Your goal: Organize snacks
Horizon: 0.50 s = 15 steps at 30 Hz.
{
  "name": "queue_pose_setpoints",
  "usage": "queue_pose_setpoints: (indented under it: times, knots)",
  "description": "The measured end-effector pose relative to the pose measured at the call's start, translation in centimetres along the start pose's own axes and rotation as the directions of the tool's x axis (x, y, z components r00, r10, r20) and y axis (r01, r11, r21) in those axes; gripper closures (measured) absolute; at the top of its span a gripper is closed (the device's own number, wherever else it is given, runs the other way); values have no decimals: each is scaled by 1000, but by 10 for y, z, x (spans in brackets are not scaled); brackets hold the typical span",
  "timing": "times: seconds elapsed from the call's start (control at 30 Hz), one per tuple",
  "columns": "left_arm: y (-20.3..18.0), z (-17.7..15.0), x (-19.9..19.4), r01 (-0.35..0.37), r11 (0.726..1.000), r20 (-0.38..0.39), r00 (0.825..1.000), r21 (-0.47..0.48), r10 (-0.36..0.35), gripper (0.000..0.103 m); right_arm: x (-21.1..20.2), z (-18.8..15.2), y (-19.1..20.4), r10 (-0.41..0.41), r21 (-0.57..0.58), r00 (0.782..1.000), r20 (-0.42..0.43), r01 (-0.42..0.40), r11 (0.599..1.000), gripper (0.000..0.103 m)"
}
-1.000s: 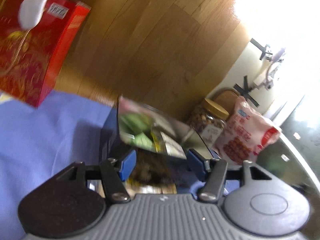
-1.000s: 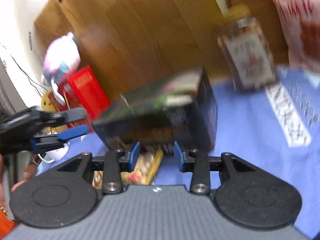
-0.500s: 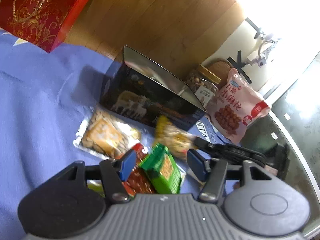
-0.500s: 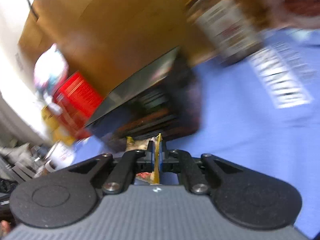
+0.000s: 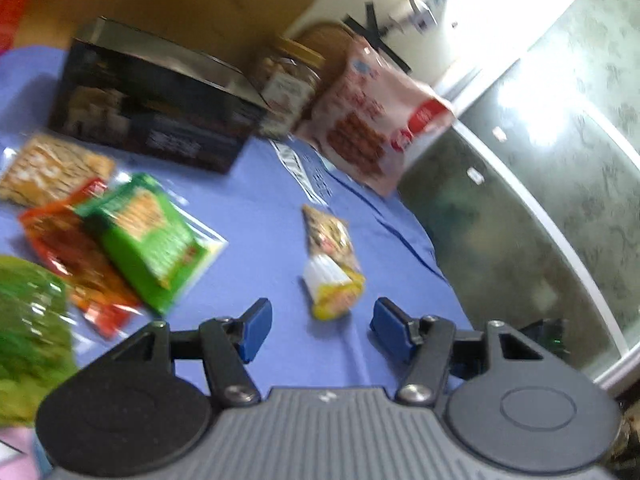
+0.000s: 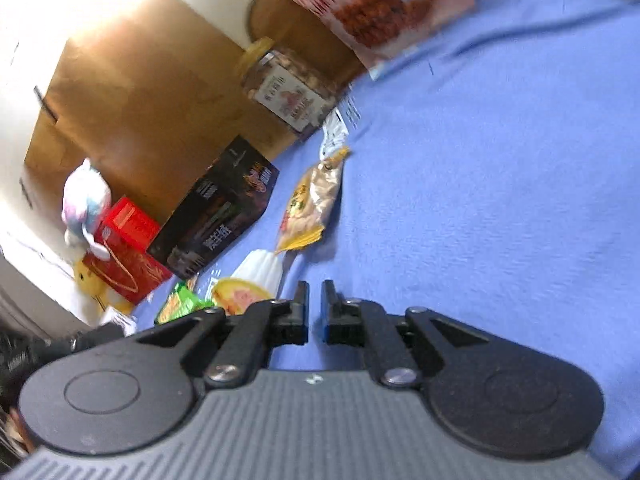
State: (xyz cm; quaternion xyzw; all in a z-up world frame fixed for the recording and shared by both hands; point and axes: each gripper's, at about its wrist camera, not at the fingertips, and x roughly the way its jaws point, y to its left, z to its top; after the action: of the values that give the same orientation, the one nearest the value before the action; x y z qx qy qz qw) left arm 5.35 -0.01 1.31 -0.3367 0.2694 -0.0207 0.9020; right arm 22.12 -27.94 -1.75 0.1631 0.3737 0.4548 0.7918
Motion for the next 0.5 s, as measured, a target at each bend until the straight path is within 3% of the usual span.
queue_pose_setpoints:
  times: [0.2,0.33,0.43,0.5]
  knots:
    - [-11,-1,4,-25,1000,7,1000,-3,25,46,17,6,36,27,-211,1000,16,-23,977,93]
    - [-6,5,-10,-51,998,52,997,-41,53,46,58,12,40,85,-154,994,-74,-96,983,93]
    - [-5,11,-17,-64,997,74,995,-50,68,46,81,4,55,204,-148,962,-179,-231,962,93]
    - [-7,13,-21,-69,997,83,994,-40,72,46,74,13,54,227,-148,966,-124,-244,958,93]
